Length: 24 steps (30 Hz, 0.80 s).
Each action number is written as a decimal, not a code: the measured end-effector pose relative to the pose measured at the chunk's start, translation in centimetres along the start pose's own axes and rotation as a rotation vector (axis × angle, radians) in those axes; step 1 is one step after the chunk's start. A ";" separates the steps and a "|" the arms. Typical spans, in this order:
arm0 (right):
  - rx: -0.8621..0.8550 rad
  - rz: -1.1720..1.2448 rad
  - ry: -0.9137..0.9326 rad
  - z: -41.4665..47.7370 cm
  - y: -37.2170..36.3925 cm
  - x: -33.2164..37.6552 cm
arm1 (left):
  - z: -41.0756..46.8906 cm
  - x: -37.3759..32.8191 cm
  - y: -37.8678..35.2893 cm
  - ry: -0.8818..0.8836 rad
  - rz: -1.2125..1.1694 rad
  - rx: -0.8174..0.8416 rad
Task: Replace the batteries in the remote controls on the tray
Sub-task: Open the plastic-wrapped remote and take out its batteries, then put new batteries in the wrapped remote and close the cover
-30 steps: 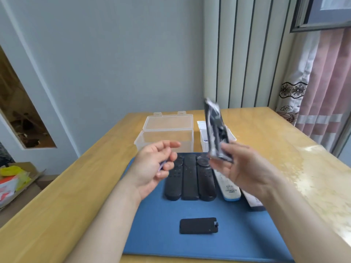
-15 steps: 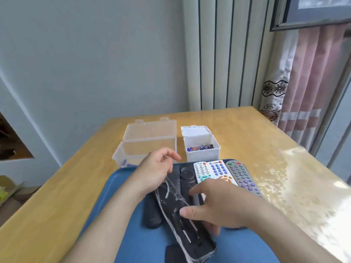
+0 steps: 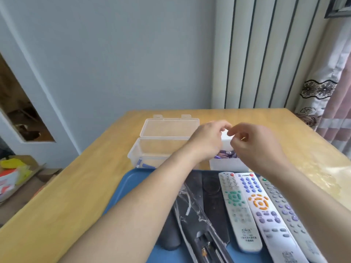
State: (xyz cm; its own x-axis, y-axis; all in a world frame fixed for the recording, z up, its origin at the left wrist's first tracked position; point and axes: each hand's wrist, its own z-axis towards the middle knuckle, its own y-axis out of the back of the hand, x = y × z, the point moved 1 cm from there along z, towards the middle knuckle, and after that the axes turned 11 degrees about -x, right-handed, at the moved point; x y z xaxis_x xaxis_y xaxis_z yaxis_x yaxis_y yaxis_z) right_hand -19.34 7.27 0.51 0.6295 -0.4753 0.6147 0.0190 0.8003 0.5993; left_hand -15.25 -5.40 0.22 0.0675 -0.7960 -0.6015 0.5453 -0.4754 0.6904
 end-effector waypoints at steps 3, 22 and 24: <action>0.117 0.081 0.077 0.7 -1.7 2.5 | -0.4 3.0 5.5 0.089 -0.006 -0.116; 0.910 -0.252 0.384 -0.3 -14.0 12.5 | -1.8 12.4 12.1 0.333 0.653 0.530; 0.927 -0.301 0.366 -0.2 -14.3 12.3 | -1.9 13.1 12.5 0.356 0.566 0.474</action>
State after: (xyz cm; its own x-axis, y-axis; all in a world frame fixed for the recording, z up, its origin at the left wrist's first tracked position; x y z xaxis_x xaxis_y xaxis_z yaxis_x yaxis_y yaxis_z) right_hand -11.73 -9.93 -0.60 0.8979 -0.3448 0.2737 -0.2922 -0.0019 0.9564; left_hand -5.96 -21.05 0.14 0.5314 -0.8342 -0.1474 -0.0567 -0.2087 0.9763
